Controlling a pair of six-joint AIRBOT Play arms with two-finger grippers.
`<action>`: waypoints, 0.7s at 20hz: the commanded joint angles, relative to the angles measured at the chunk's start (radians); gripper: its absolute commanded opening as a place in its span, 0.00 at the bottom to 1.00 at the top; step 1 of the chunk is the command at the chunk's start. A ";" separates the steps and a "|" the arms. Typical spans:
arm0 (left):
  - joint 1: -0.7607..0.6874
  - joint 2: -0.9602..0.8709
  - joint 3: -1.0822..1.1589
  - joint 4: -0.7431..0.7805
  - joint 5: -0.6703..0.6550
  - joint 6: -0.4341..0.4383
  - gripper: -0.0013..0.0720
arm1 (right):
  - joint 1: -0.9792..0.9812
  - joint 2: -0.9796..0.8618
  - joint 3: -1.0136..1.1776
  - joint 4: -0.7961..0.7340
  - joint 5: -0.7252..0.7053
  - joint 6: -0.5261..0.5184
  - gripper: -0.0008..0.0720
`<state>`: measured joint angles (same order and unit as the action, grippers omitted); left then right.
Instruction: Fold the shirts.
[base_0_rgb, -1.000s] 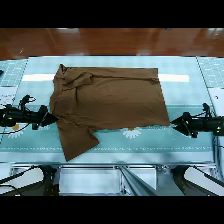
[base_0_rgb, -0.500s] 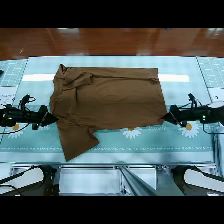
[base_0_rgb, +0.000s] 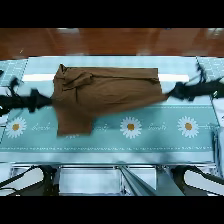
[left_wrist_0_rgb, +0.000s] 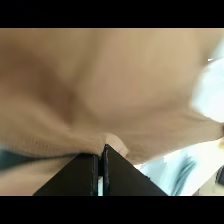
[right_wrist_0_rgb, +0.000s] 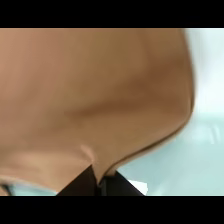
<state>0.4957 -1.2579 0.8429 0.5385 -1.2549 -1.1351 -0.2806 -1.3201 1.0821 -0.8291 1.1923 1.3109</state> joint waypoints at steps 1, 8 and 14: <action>-0.010 0.086 0.228 -0.261 0.074 0.045 0.05 | 0.003 0.036 0.380 -0.049 0.043 0.036 0.04; -0.026 0.167 0.903 -0.171 0.103 -0.106 0.05 | 0.003 0.078 1.094 -0.200 0.120 0.159 0.04; 0.099 0.446 0.993 -0.078 0.066 -0.122 0.05 | 0.003 0.371 1.089 -0.338 0.167 0.168 0.04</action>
<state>0.5392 -0.9367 1.7866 0.3954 -1.1790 -1.2388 -0.2779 -1.0687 2.1391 -1.0946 1.3247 1.4635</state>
